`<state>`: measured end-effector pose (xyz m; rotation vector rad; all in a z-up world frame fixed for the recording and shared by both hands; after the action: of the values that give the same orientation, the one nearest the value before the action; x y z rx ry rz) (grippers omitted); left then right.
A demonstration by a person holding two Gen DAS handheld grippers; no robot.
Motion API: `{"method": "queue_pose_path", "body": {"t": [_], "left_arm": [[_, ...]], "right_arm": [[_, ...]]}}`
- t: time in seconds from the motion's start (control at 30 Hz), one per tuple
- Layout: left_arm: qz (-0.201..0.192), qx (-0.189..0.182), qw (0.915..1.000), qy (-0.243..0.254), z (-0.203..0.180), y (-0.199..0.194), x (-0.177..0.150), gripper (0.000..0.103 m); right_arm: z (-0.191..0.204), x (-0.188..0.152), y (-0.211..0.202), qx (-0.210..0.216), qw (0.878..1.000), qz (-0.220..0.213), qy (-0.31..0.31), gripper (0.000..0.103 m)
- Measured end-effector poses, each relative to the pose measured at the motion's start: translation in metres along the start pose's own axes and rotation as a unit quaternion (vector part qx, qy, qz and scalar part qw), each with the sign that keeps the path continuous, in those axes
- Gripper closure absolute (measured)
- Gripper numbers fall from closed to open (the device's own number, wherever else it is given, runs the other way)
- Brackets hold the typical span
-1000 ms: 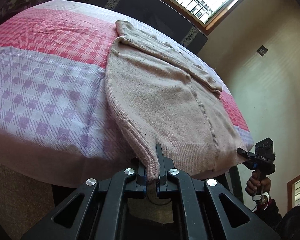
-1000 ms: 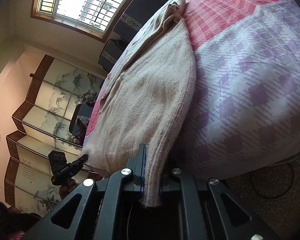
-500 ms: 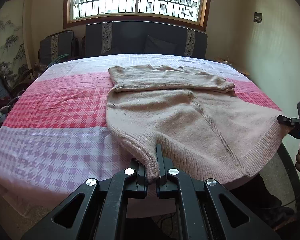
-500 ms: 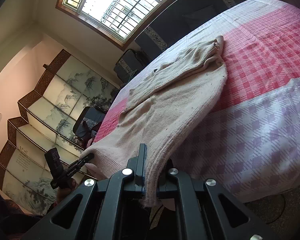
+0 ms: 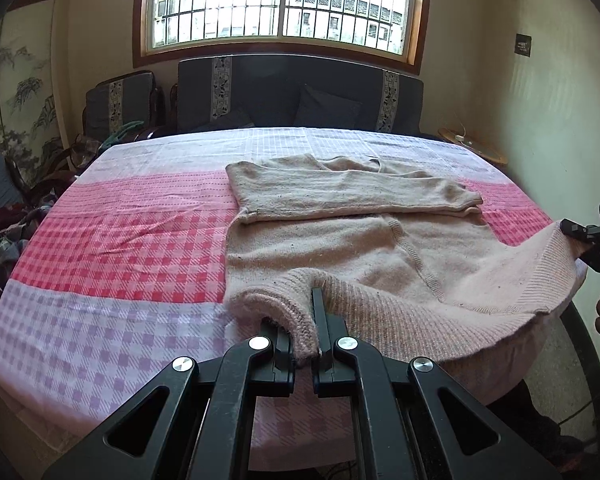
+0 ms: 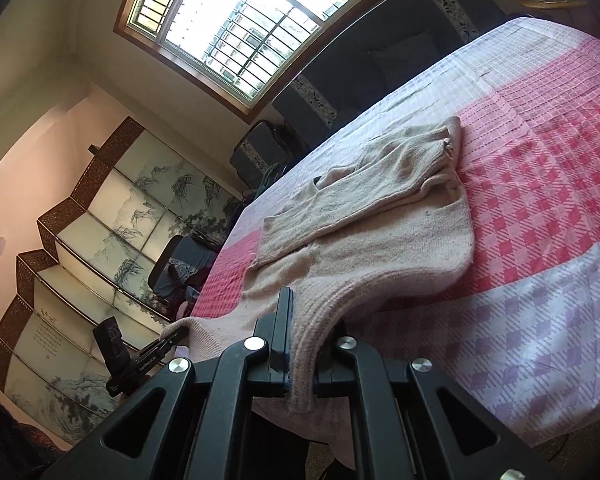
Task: Fold small clothes
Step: 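Lift the hem with both grippers and fold it toward the collar, then lower the hem onto the sweater and open both grippers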
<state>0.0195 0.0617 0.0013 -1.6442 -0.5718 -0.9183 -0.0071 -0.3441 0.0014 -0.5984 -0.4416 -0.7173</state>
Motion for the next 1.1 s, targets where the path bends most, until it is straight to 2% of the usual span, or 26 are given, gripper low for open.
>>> {"method": "queue_pose_path", "body": {"t": [0.17,0.37,0.73,1.1], "left_arm": [[-0.002,-0.006,0.9997,-0.022,0.011,0.01,0.015,0.098],[0.015,-0.012,0.9984,-0.054,0.024,0.032,0.029,0.098],[0.03,-0.009,0.9965,-0.078,0.036,0.076,0.055,0.098],[0.033,0.013,0.9959,-0.083,0.043,0.13,0.089,0.098]], "right_arm": [[-0.002,0.022,0.011,-0.008,1.0,-0.004,-0.001,0.096],[-0.011,0.038,0.025,-0.02,1.0,-0.001,0.003,0.096],[-0.032,0.071,0.059,-0.042,0.999,0.003,0.022,0.096],[-0.062,0.105,0.101,-0.054,0.997,0.007,0.052,0.096]]}}
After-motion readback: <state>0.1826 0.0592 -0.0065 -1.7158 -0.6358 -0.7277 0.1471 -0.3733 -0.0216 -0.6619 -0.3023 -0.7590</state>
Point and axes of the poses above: each gripper's, at about its wrist camera, not at the fingertips, and y roughly the way its jaws point, z to its left, x to its top, the point moved 2 cm from there along y, roughly the way its jaws point, and after that the axes turned 5 degrees about -z, right-handed, at the moved point
